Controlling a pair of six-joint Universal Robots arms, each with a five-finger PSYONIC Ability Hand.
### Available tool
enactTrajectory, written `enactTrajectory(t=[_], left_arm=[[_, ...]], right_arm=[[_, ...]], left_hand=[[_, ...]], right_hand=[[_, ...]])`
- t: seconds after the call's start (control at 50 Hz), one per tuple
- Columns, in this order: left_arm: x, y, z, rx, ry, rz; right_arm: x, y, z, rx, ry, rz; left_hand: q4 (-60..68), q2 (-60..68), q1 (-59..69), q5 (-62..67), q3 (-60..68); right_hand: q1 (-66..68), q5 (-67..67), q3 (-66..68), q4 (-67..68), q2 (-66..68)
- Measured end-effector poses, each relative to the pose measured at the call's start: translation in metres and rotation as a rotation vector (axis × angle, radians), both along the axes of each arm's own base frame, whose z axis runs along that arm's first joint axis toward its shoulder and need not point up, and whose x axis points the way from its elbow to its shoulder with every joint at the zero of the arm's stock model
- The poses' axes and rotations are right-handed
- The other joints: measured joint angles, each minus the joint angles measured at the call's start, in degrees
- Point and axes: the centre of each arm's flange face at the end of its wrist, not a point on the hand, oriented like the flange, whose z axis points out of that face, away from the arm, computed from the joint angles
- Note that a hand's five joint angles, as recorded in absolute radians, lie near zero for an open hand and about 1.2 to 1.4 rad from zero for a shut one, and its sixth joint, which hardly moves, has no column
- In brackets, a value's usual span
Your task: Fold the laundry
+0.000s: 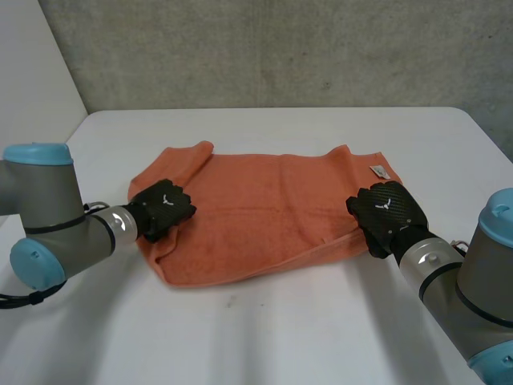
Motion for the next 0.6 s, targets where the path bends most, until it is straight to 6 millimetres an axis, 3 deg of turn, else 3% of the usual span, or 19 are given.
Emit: enactTrajectory(t=[0.24, 0.38, 0.46, 0.6], left_arm=[[0.007, -0.003, 0.018, -0.058, 0.008, 0.061], [0.038, -0.006, 0.05, -0.147, 0.075, 0.305], [0.055, 0.003, 0.066, -0.165, 0.138, 0.435], [0.081, 0.042, 0.086, -0.141, 0.229, 0.605]], right_arm=[[-0.002, -0.005, 0.005, -0.008, 0.001, -0.022], [-0.011, -0.009, 0.02, 0.034, 0.029, -0.052], [-0.021, -0.008, 0.03, 0.087, 0.067, -0.072], [-0.037, 0.014, 0.042, 0.242, 0.195, -0.063]], left_hand=[[6.8, 6.5, 4.7, 6.2, 6.8], [7.9, 7.5, 5.4, 6.9, 7.7], [8.0, 7.5, 5.4, 7.0, 7.8], [8.1, 7.6, 5.4, 7.0, 7.8]], right_hand=[[0.0, 0.0, 0.0, 0.0, 0.0], [0.0, 0.0, 0.0, 0.0, 0.0], [0.0, 0.0, 0.0, 0.0, 0.0], [0.0, 0.1, 0.0, 0.0, 0.0]])
